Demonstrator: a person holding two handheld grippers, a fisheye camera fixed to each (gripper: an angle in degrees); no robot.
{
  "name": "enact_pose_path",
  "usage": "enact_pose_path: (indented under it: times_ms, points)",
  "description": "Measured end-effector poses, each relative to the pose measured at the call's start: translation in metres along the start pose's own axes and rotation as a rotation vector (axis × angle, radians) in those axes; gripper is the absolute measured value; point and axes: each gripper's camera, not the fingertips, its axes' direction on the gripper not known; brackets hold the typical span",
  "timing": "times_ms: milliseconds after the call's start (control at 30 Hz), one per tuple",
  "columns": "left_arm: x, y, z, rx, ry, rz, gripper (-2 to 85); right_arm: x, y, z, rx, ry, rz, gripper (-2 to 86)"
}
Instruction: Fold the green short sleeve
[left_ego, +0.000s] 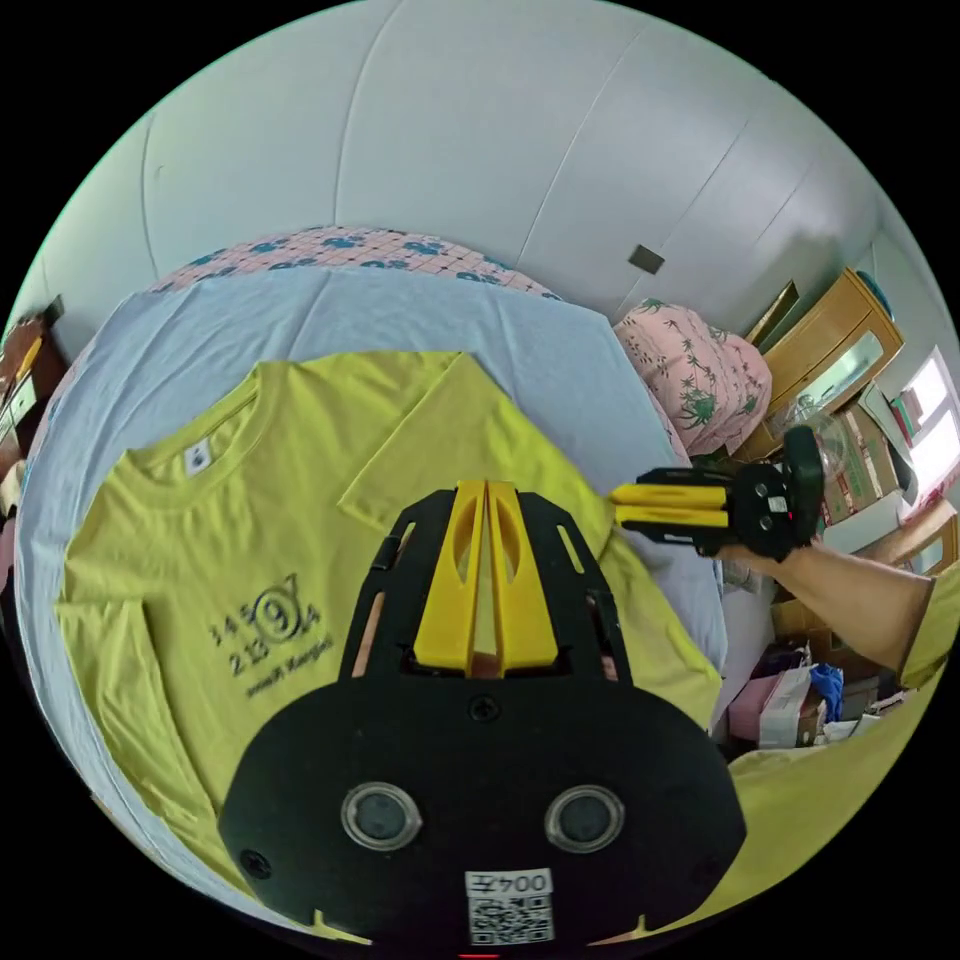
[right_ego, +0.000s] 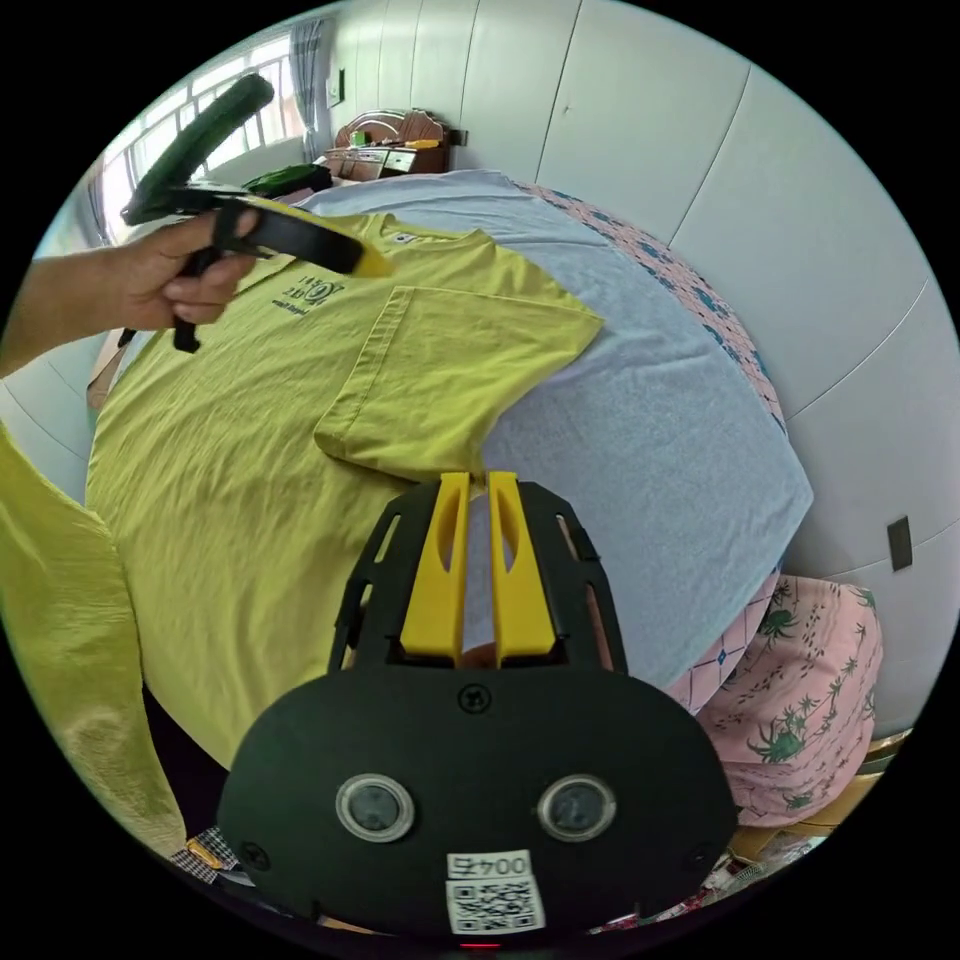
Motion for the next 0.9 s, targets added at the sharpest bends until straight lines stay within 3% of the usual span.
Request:
enact_pose_path:
  times_ms: [267, 467, 700, 900]
  points:
    - [-0.002, -0.088, 0.128, -0.101, -0.093, 0.001, 0.3, 0.022, 0.005, -0.004, -0.009, -0.035, 0.105, -0.7]
    - [-0.005, -0.096, 0.158, -0.103, -0.209, 0.074, 0.5, 0.036, 0.006, -0.007, -0.009, -0.1, 0.212, -0.7]
    - [-0.023, -0.078, 0.114, -0.014, -0.2, 0.034, 0.6, 0.042, -0.003, -0.062, 0.102, -0.128, 0.362, -0.6]
    - [-0.084, 0.036, 0.047, -0.031, -0.298, -0.122, 0.3, 0.0, -0.031, -0.047, -0.001, -0.227, 0.273, -0.4]
